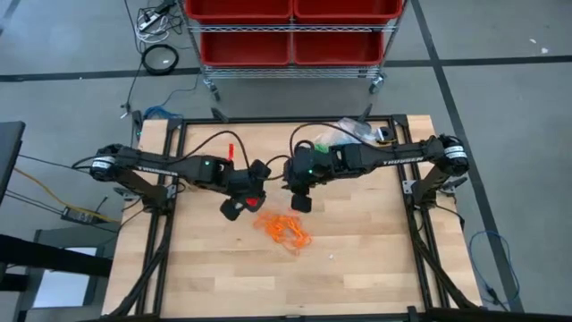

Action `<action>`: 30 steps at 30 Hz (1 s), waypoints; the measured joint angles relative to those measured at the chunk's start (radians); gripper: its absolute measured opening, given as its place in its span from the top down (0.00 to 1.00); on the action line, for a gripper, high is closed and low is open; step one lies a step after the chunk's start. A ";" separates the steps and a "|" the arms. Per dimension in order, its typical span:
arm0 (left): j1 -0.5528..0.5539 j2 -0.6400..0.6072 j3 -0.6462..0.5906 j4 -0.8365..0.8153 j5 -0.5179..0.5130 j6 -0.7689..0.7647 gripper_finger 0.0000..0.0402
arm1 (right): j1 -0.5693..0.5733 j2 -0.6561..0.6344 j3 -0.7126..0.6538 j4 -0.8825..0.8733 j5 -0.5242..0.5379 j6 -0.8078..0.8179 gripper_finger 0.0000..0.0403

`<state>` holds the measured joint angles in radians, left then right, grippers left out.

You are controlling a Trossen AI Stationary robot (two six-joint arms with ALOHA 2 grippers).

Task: Sort rubber bands
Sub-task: Open the transparent zip bag

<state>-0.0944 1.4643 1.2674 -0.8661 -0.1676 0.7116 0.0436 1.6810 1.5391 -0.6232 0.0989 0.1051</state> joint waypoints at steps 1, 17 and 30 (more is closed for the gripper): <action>-0.004 0.000 0.010 -0.018 -0.019 0.000 1.00 | -0.004 0.000 0.000 0.008 -0.012 0.009 0.75; -0.013 0.006 0.024 -0.060 -0.074 0.013 1.00 | -0.013 0.032 0.000 0.168 -0.099 0.168 0.61; -0.011 0.011 0.024 -0.016 -0.093 0.018 1.00 | -0.009 0.068 -0.010 0.193 -0.056 0.193 0.44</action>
<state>-0.1059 1.4757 1.2919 -0.8819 -0.2605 0.7300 0.0349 1.7493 1.5295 -0.4305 0.0429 0.2985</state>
